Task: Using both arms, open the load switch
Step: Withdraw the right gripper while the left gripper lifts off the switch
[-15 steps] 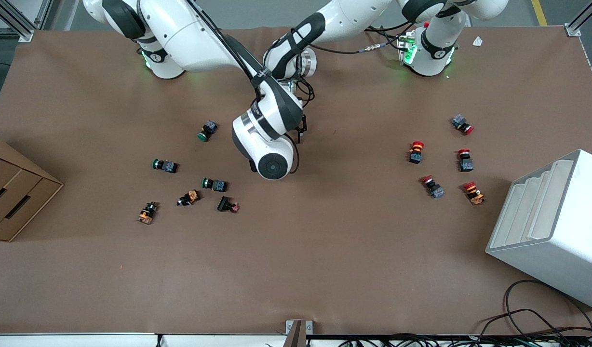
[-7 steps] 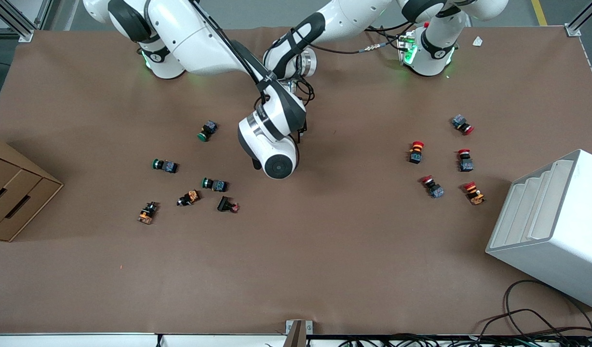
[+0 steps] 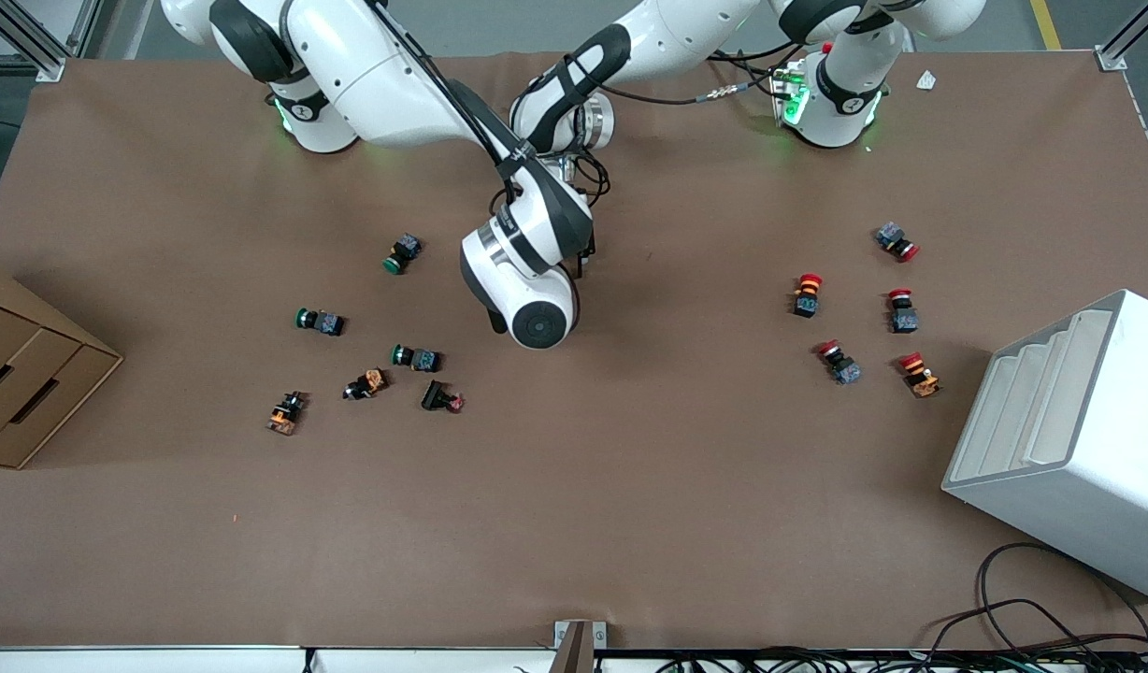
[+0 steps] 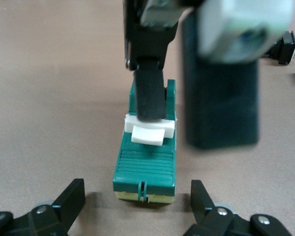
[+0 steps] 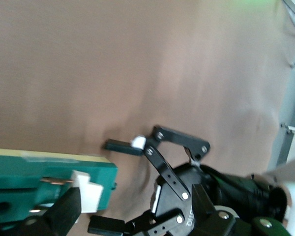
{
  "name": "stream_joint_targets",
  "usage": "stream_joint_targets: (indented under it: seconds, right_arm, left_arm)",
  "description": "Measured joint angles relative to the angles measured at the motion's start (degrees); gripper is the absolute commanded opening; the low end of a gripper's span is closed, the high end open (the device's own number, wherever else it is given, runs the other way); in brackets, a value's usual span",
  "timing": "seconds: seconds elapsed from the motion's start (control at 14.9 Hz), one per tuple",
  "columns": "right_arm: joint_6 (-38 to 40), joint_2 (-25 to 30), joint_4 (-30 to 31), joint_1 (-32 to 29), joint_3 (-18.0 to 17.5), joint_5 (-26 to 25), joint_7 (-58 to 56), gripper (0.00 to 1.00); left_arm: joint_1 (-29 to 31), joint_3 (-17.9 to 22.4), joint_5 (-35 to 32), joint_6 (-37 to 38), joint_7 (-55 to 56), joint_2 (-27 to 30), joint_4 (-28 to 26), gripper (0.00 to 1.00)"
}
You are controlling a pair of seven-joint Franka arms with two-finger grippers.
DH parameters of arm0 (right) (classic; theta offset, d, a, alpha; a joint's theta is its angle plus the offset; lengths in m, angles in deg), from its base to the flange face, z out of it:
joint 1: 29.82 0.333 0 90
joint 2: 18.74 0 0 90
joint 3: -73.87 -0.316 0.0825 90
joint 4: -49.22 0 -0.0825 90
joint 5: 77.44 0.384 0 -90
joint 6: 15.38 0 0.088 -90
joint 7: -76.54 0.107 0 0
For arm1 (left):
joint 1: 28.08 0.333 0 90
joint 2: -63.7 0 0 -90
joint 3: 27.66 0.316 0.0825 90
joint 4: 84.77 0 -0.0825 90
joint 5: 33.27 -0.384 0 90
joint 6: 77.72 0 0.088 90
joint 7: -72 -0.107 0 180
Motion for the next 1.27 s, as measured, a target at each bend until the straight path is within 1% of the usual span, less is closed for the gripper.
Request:
stream_joint_targets:
  seconds: [0.13, 0.33, 0.47, 0.74, 0.94, 1.21, 1.27]
  right_arm:
    - [-0.04, 0.55, -1.43, -1.82, 0.39, -3.25, -6.41, 1.00]
    - [0.02, 2.84, -2.18, -5.30, 0.45, -11.41, -17.37, 1.00]
    - [0.00, 4.79, -2.31, -7.63, 0.57, -14.81, -25.67, 1.00]
    - [0.00, 9.01, -2.51, -13.93, 0.88, -16.16, -44.40, 1.00]
    - [0.15, 12.28, -2.48, -20.23, 0.97, -16.30, -58.75, 1.00]
    - [0.65, 16.60, -2.33, -28.53, 1.08, -16.91, -78.04, 1.00]
    - [1.03, 18.09, -2.19, -32.15, 1.11, -17.99, -86.19, 1.00]
  left_arm:
    - [0.00, 0.00, 0.00, 0.00, 0.01, 0.00, 0.00, 0.96]
    - [0.01, -0.01, 0.25, 0.00, 0.08, 0.05, 0.01, 0.96]
    - [0.04, -0.06, 1.30, -0.04, 0.08, 0.25, 0.01, 0.96]
    - [0.25, -0.22, 5.28, -0.11, -0.93, 1.13, 0.02, 0.96]
    - [0.34, -0.27, 11.75, -0.22, -5.08, 3.02, 1.50, 0.96]
    - [0.43, -0.29, 23.29, -0.34, -13.41, 5.15, 6.89, 0.96]
    - [0.51, -0.28, 27.32, -0.35, -17.11, 5.51, 9.47, 0.96]
